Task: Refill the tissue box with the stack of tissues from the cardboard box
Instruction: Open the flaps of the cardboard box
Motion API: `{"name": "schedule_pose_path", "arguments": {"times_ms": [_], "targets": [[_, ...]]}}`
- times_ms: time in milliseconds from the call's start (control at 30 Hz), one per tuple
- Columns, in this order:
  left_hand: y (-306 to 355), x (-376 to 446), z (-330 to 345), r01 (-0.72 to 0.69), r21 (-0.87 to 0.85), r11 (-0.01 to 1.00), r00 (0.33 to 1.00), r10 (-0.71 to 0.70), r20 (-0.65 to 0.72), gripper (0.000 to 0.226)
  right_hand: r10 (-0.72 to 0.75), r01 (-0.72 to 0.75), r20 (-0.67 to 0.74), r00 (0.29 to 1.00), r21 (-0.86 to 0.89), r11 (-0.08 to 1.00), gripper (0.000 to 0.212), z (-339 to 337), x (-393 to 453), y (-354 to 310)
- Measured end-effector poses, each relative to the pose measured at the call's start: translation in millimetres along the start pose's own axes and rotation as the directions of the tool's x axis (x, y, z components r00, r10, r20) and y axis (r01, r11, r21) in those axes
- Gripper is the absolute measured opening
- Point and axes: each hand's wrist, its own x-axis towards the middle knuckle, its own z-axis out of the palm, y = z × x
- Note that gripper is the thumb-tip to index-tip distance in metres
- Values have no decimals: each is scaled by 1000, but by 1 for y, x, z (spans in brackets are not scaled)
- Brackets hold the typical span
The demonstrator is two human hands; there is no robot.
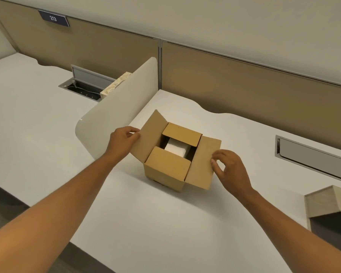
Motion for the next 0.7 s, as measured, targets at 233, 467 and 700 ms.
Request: {"name": "schedule_pose_path", "arguments": {"times_ms": [233,467,700], "targets": [[-29,-2,8,-16,304,952,1000,9,23,43,141,-152,119,983,91,984,16,23,-11,-8],[-15,13,7,-378,757,533,917,325,230,40,235,-205,190,953,-164,965,15,8,24,-26],[48,2,28,-647,762,-5,654,509,559,44,89,14,333,939,-294,956,65,5,109,-53]]}}
